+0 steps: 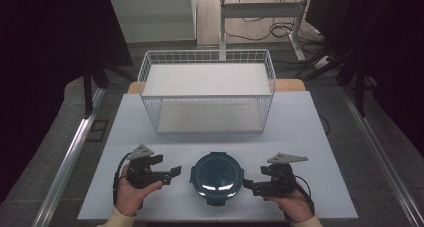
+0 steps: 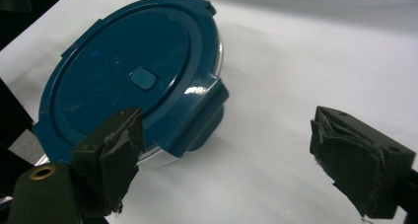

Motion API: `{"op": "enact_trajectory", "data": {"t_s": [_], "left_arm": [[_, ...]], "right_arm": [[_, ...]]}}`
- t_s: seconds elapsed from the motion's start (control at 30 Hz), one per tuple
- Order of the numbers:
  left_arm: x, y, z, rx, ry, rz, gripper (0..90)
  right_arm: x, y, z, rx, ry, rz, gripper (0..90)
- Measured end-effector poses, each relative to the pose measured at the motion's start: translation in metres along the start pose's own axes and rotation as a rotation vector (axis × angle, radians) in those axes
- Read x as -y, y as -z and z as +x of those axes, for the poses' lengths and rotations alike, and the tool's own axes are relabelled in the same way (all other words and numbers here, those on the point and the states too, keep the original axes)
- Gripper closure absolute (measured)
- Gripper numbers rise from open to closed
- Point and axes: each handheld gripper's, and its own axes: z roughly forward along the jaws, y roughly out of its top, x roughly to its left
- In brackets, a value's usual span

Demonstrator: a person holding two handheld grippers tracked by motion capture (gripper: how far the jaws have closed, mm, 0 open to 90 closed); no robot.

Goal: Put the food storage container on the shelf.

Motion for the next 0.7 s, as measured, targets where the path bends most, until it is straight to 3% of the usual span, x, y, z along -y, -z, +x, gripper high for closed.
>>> {"op": "enact_trajectory", "data": {"t_s": [0.03, 0.1, 0.13, 0.17, 0.23, 0.27, 0.37, 0.4, 0.5, 0.53, 0.7], "left_arm": [[0.001, -0.004, 0.000, 0.032, 0.031, 0.020, 12.7], [0.001, -0.006, 0.000, 0.045, 0.046, 0.028, 12.1], [0.002, -0.011, 0.000, 0.079, 0.083, 0.044, 11.8], [0.002, -0.011, 0.000, 0.079, 0.083, 0.044, 11.7], [0.003, -0.015, 0.001, 0.121, 0.119, 0.059, 11.5], [0.004, -0.020, 0.002, 0.167, 0.163, 0.066, 11.5], [0.005, -0.024, 0.003, 0.201, 0.192, 0.073, 11.4], [0.006, -0.025, 0.003, 0.210, 0.198, 0.074, 11.4], [0.007, -0.030, 0.003, 0.232, 0.206, 0.085, 11.6], [0.008, -0.033, 0.004, 0.255, 0.226, 0.090, 11.9], [0.011, -0.040, 0.005, 0.292, 0.267, 0.086, 13.3]], "right_arm": [[0.000, -0.002, 0.001, -0.015, -0.012, -0.004, 12.1], [-0.001, -0.002, 0.001, -0.023, -0.019, -0.005, 12.1], [-0.001, -0.005, 0.002, -0.034, -0.036, -0.003, 11.8], [-0.001, -0.005, 0.002, -0.034, -0.036, -0.003, 11.8], [-0.001, -0.007, 0.002, -0.038, -0.045, -0.001, 11.5], [-0.002, -0.010, 0.002, -0.049, -0.061, 0.000, 11.5], [-0.003, -0.014, 0.000, -0.068, -0.086, -0.005, 11.4], [-0.005, -0.016, -0.001, -0.084, -0.115, -0.009, 11.5], [-0.005, -0.019, -0.001, -0.096, -0.130, -0.008, 11.5], [-0.005, -0.022, 0.000, -0.095, -0.141, -0.002, 11.5], [-0.003, -0.031, -0.001, -0.115, -0.183, 0.006, 11.5]]}}
